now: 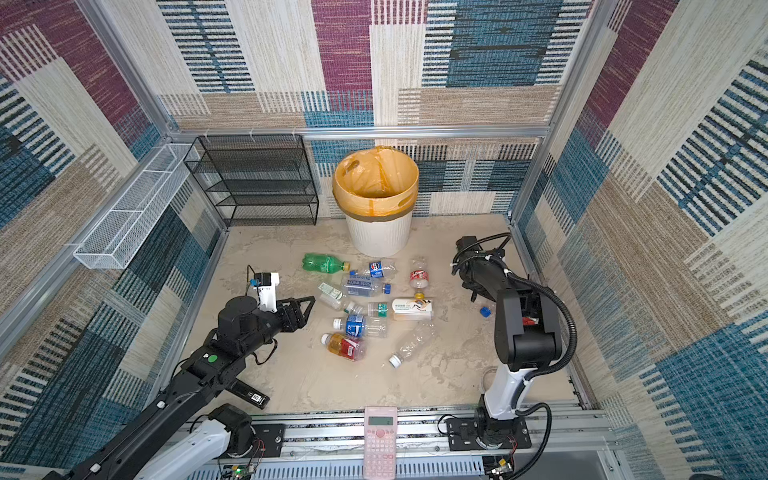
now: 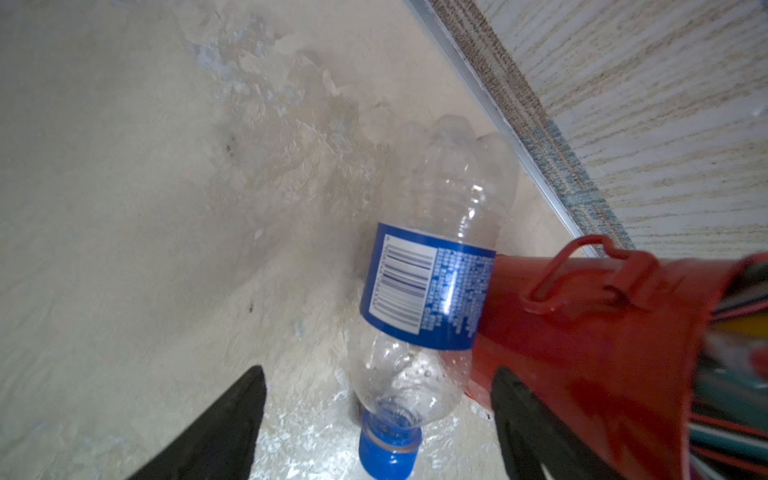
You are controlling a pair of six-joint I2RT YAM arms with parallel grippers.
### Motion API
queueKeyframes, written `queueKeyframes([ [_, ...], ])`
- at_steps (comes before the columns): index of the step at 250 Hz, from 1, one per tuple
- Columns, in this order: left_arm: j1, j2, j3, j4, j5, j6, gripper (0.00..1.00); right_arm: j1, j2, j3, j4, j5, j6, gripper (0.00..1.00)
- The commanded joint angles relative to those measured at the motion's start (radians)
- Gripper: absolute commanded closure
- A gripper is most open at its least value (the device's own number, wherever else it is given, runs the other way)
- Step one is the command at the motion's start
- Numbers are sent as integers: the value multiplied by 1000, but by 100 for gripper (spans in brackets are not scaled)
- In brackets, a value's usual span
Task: Throw the plastic bottles in the bin
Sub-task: 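Reach the right gripper to the clear blue-label bottle beside the red cup and grasp it, then lift the clear blue-label bottle with the right gripper and carry it toward the bin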
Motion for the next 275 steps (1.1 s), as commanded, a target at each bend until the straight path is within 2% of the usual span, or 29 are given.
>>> queueKeyframes([
  [1,1,-2,-1,-12,11,25,25,-17,-9,-10,25,-12,-1,15],
  [74,2,4,1,-11,17,23,25,-62,-1,-24,58,-34,-25,16],
  [187,1,13,3,-5,21,19,26,-111,66,-11,142,-76,-100,24],
  [225,1,16,7,-2,22,19,26,-120,85,-24,173,-103,-128,31],
  [275,1,24,13,-5,24,22,27,-121,63,-54,215,-141,-145,46],
])
